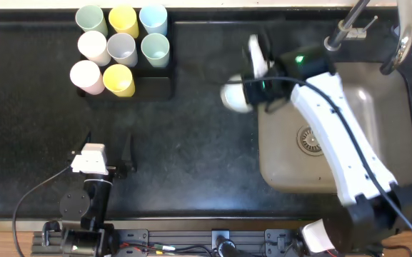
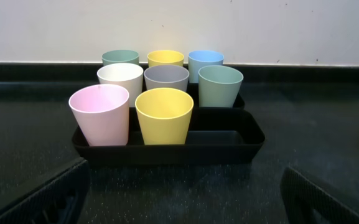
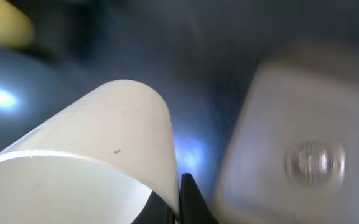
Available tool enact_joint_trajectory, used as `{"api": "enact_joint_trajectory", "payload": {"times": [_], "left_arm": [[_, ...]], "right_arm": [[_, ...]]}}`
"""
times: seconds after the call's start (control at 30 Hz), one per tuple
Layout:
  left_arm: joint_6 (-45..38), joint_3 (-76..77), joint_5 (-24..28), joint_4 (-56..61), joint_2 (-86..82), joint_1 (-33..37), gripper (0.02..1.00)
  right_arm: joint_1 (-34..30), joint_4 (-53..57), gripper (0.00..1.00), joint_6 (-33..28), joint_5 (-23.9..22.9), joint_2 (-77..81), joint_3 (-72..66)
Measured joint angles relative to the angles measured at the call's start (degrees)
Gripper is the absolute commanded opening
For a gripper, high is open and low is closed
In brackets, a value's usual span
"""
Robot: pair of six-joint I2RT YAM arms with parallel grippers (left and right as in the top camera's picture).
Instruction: Store Cups
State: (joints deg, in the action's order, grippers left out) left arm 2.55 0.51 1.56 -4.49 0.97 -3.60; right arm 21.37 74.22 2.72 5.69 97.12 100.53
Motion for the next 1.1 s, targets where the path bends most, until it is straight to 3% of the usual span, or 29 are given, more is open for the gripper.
{"api": "enact_joint_trajectory", "payload": {"times": [0.17,0.33,0.73,1.1], "left_arm": [[0.0,0.0,0.0,0.0,0.0,0.0,1.000],[0.0,0.0,0.0,0.0,0.0,0.0,1.000],[0.0,0.0,0.0,0.0,0.0,0.0,1.000],[0.0,0.0,0.0,0.0,0.0,0.0,1.000]], "right_arm": [[7.8,5.1,0.040,4.3,0.2,7.0,23.5],[13.8,8.4,0.042,7.1,0.4,20.3,37.0],[18.5,6.7,0.042,11.7,-0.8,36.8,38.5],[18.6,4.3,0.042,14.2,-6.2,40.5,38.6]]}}
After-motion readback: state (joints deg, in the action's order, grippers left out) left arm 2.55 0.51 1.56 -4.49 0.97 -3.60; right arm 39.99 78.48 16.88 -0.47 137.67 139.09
